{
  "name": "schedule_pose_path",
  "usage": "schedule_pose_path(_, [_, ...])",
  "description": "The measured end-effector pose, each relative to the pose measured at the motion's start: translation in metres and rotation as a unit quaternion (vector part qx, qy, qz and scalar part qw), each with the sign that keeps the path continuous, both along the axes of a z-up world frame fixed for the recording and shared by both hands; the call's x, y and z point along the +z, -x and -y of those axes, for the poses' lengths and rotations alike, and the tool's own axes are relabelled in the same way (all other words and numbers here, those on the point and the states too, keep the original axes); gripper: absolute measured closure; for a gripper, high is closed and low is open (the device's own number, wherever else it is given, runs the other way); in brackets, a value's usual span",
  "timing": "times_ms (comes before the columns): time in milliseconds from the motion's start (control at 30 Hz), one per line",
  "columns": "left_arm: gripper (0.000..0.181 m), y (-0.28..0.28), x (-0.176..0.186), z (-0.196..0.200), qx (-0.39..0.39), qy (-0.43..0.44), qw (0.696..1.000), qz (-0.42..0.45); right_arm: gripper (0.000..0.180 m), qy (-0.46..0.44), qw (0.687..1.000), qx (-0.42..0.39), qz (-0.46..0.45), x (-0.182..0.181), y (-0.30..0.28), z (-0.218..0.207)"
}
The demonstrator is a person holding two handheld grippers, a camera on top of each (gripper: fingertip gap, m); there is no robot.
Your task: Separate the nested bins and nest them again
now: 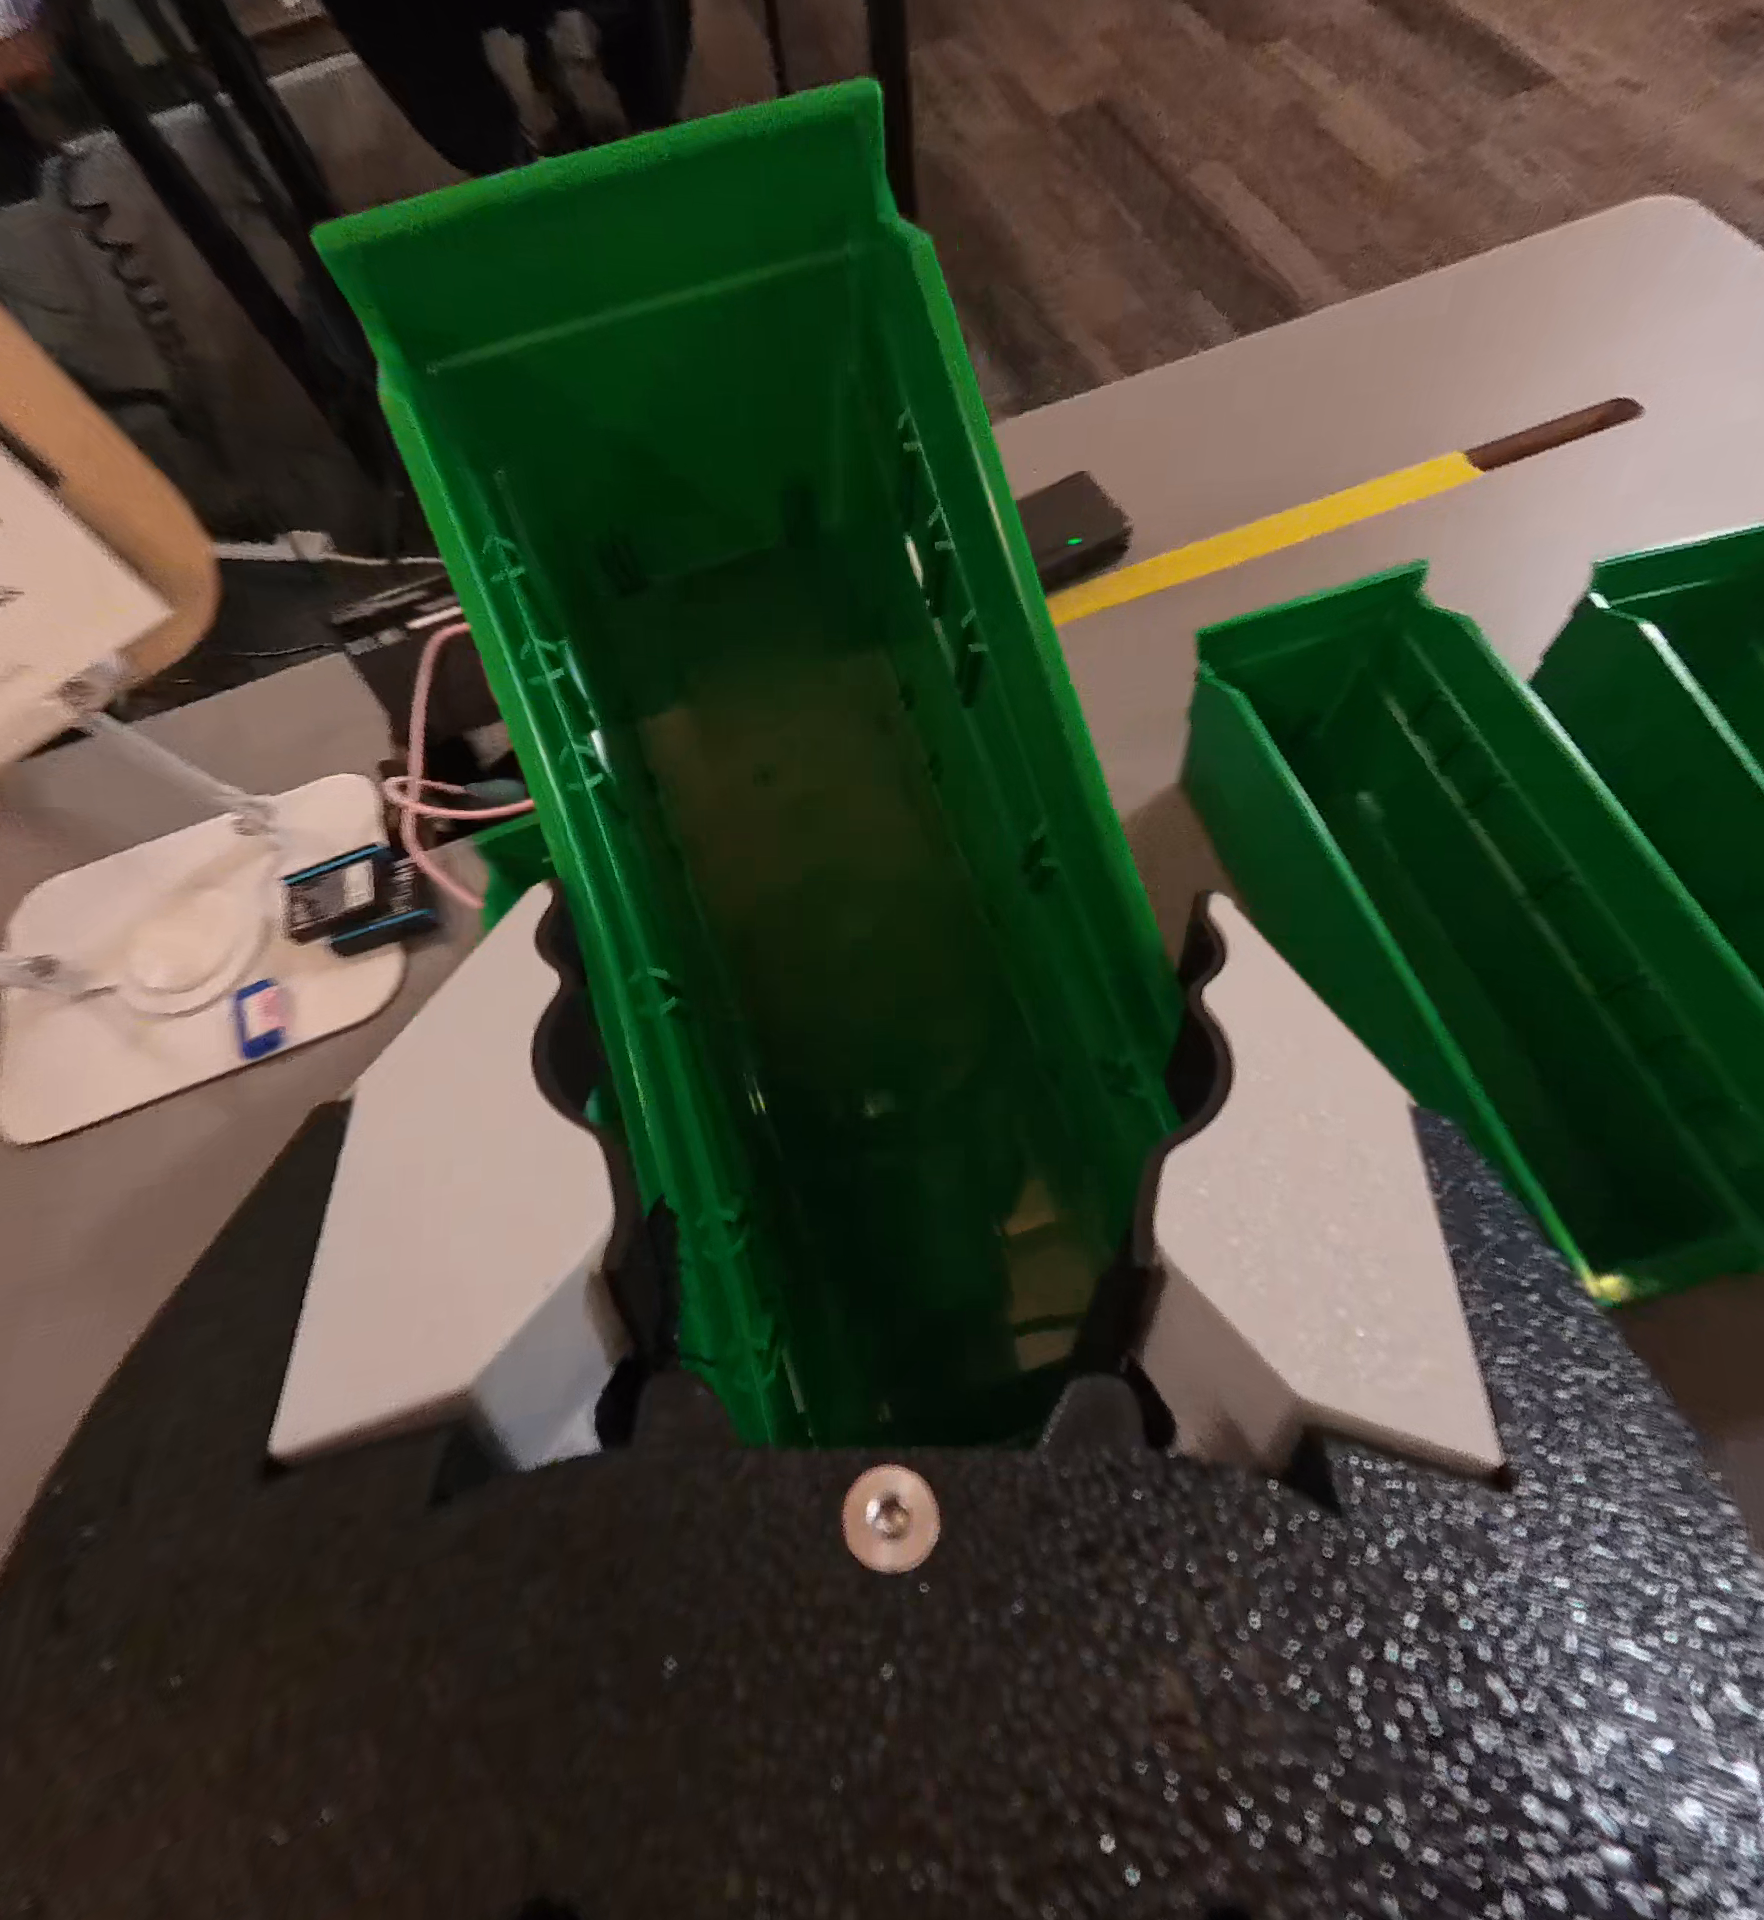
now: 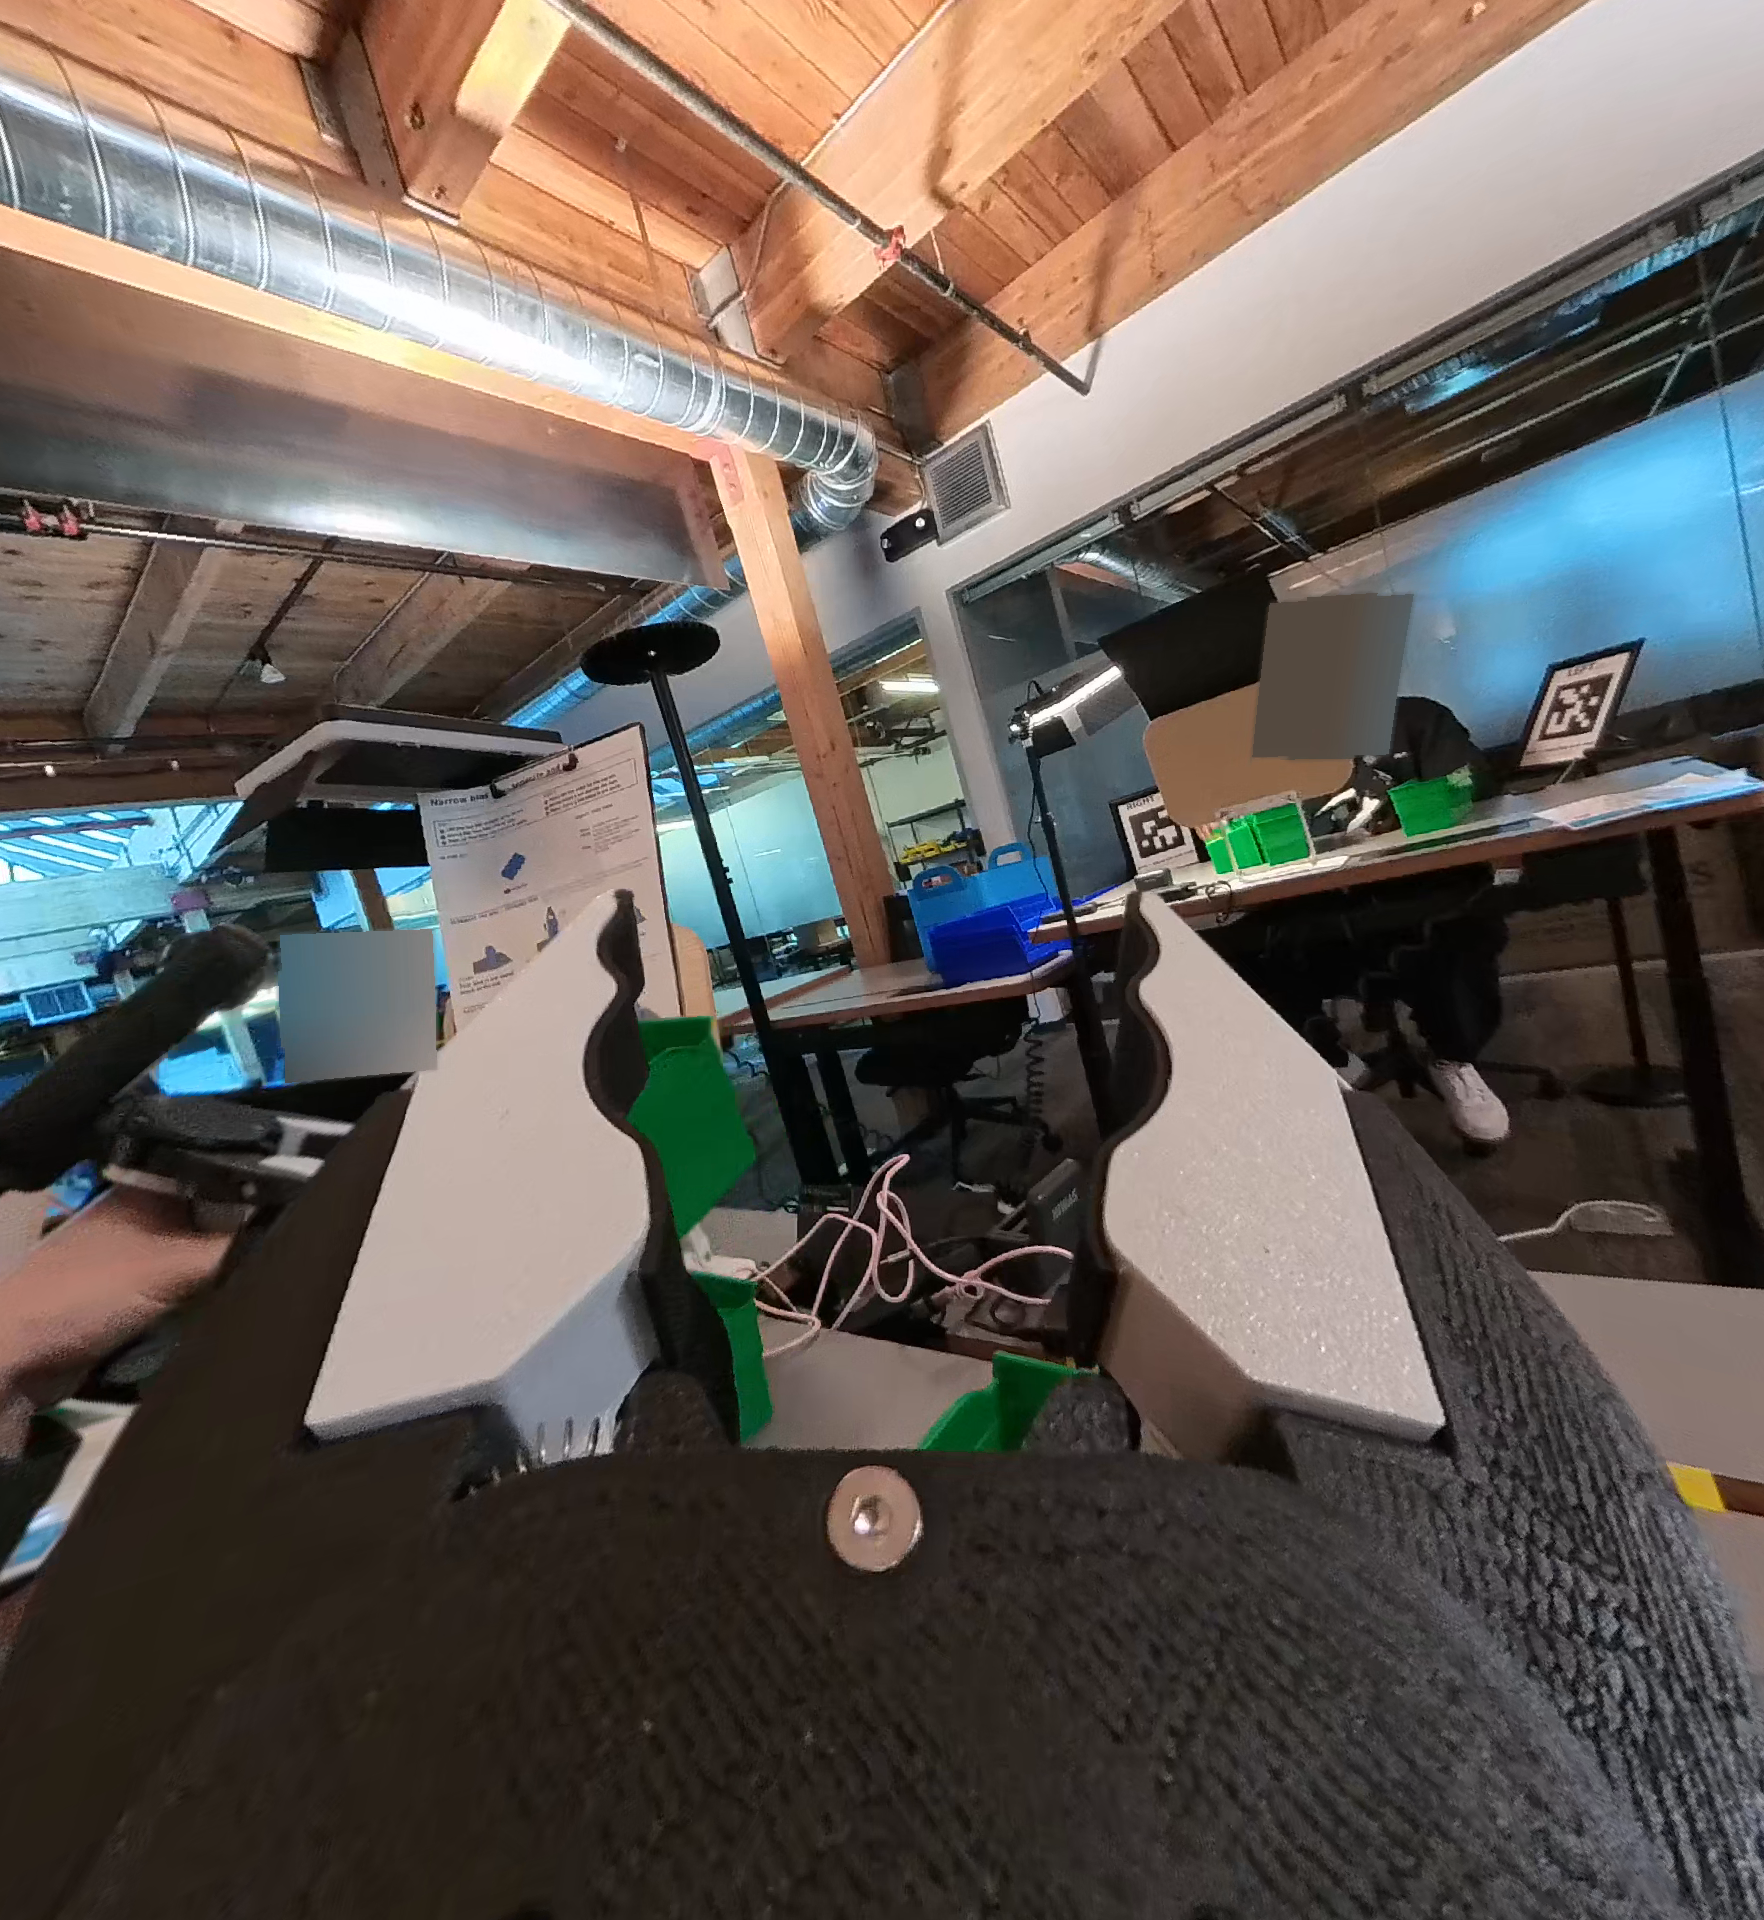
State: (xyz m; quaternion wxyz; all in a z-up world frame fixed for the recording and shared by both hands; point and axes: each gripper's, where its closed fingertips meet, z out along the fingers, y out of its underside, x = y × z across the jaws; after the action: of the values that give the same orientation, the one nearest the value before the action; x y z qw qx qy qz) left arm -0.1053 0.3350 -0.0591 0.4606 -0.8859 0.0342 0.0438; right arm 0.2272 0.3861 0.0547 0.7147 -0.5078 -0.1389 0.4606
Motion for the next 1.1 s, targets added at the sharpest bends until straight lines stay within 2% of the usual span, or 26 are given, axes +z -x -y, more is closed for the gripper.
schedule_pose_path(167, [0.069, 0.045, 0.004, 0.012, 0.032, 0.006, 0.999, 0.002, 0.088, 0.006, 1.000, 0.003, -0.004, -0.002, -0.001, -0.003])
schedule_pose_path(300, [0.069, 0.069, -0.022, 0.018, 0.046, 0.036, 0.998, 0.028, 0.089, 0.007, 1.000, 0.003, -0.003, -0.002, 0.000, -0.003])
schedule_pose_path(400, [0.066, 0.080, -0.057, 0.019, 0.046, 0.064, 0.996, 0.042, 0.088, 0.007, 1.000, 0.005, 0.003, -0.002, 0.001, -0.001])
schedule_pose_path(467, [0.067, 0.077, -0.068, 0.018, 0.035, 0.064, 0.992, 0.100, 0.089, 0.006, 1.000, 0.003, 0.007, -0.002, 0.001, 0.000])
schedule_pose_path(533, [0.067, 0.075, -0.071, 0.017, 0.020, 0.058, 0.991, 0.119, 0.089, 0.004, 1.000, 0.003, 0.005, -0.001, 0.001, 0.000])
schedule_pose_path(833, [0.065, 0.082, -0.059, 0.011, -0.002, 0.086, 0.994, 0.061, 0.089, 0.010, 1.000, 0.008, 0.001, -0.003, 0.000, -0.002])
schedule_pose_path(1100, [0.061, 0.087, -0.100, 0.010, 0.015, 0.130, 0.990, 0.044, 0.089, 0.012, 1.000, 0.011, 0.002, -0.004, 0.001, -0.003])
